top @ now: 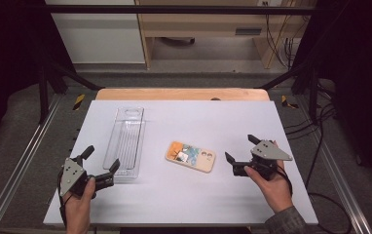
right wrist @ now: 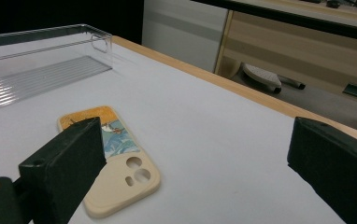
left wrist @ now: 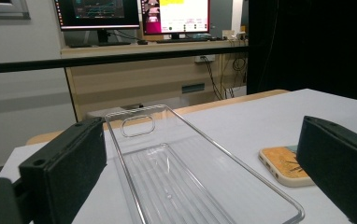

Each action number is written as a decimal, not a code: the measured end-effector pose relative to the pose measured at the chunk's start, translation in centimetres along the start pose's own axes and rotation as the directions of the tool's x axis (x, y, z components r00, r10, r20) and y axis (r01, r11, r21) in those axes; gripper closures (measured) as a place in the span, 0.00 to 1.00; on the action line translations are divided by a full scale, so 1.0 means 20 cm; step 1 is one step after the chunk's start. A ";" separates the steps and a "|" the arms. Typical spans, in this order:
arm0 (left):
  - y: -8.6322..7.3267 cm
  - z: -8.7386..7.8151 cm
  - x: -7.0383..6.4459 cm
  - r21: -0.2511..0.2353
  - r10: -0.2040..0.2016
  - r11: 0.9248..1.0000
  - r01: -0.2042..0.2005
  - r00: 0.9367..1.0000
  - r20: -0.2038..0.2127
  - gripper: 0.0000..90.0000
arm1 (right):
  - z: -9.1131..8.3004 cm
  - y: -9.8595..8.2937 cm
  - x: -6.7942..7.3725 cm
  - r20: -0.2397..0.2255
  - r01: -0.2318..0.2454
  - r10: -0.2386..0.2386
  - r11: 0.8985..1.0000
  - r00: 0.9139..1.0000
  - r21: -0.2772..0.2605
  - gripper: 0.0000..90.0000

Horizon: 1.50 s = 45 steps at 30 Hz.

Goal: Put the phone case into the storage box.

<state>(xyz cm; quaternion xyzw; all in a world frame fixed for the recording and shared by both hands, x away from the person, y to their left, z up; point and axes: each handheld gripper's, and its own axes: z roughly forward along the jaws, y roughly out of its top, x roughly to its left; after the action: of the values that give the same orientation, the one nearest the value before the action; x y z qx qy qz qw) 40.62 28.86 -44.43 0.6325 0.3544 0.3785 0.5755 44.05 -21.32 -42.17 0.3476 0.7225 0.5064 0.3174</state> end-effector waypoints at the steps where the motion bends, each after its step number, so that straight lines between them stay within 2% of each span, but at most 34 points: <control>1: 0.00 0.00 0.00 0.000 -0.001 1.000 0.001 1.000 0.000 0.02 | 0.00 0.00 0.00 0.000 0.000 0.000 1.000 1.000 0.000 0.05; 7: 0.00 0.00 0.00 0.000 -0.003 1.000 0.003 1.000 0.003 0.02 | 0.07 0.11 -0.01 -0.011 0.021 -0.021 0.999 1.000 0.046 0.04; 10: 0.00 0.01 0.00 0.002 -0.003 1.000 0.003 1.000 0.003 0.02 | 0.09 0.13 0.00 -0.017 0.021 -0.020 0.998 1.000 0.058 0.04; 19: 0.00 0.01 0.00 0.001 -0.006 1.000 0.006 1.000 0.008 0.02 | 0.25 0.19 0.01 -0.040 0.041 -0.035 0.990 0.999 0.137 0.05; 30: 0.00 0.01 0.00 0.002 -0.009 1.000 0.009 1.000 0.012 0.02 | 0.38 0.17 0.01 -0.057 0.039 -0.028 0.978 0.998 0.206 0.06; 35: 0.00 0.01 0.01 0.001 -0.011 1.000 0.011 1.000 0.012 0.02 | 0.45 0.14 0.01 -0.060 0.017 -0.003 0.972 0.998 0.234 0.07; 45: 0.00 0.02 0.01 0.004 -0.010 1.000 0.010 1.000 0.009 0.02 | 0.54 0.11 0.03 -0.068 0.007 0.013 0.960 0.998 0.279 0.08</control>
<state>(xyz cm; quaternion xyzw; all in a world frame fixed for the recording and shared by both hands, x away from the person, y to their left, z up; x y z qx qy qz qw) 40.97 28.87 -44.53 0.6336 0.3558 0.3722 0.5774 52.88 -14.80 -43.21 0.3721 0.7966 0.4119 0.2393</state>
